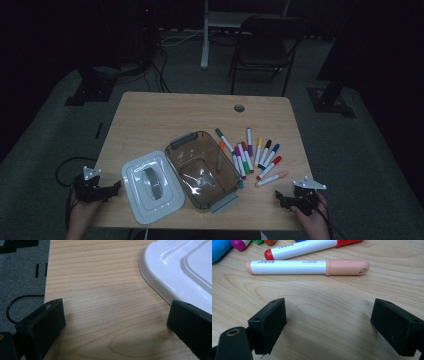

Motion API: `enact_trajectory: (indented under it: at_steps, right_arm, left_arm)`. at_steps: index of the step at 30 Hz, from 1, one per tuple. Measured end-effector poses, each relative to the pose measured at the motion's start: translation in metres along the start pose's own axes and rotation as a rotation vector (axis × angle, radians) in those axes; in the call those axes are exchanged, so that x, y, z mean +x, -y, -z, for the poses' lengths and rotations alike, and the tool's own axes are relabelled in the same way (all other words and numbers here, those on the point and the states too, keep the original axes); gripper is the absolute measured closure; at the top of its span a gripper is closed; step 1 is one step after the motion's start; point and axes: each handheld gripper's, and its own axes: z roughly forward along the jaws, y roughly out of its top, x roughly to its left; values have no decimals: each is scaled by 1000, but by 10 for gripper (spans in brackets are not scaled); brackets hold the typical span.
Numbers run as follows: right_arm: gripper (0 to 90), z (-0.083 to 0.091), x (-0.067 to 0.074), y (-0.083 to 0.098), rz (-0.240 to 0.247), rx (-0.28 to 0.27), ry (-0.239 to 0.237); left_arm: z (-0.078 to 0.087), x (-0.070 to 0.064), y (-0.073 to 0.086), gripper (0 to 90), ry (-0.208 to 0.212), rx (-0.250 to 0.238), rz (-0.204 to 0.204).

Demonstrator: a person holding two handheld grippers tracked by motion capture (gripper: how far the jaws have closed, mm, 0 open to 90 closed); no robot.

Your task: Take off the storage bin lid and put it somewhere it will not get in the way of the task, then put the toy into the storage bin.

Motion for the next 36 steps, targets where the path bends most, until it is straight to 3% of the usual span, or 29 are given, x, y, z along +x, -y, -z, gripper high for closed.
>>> enact_trajectory:
  at_steps: [10,14,16,19,23,31,36]
  right_arm:
    - [129,-2,6,-2,-60,-1,61]
    - [228,4,7,-4,-73,26,81]
    - [227,6,4,-6,-82,26,93]
    - [236,12,0,-13,-123,-13,96]
    - [262,15,-1,-28,-142,-49,126]
    - [303,-5,14,-52,-171,-17,168]
    - [310,-18,19,-62,-179,16,229]
  left_arm:
    - [-1,0,-1,21,10,-2,-10]
    - [-1,0,-1,21,11,-1,-13]
    - [-1,0,-1,21,10,-2,-11]
    - [-1,0,-1,21,11,-2,-11]
    - [-1,0,-1,21,9,-2,-9]
    - [-1,0,-1,21,7,-1,-7]
    - [-1,0,-1,21,7,-3,-8]
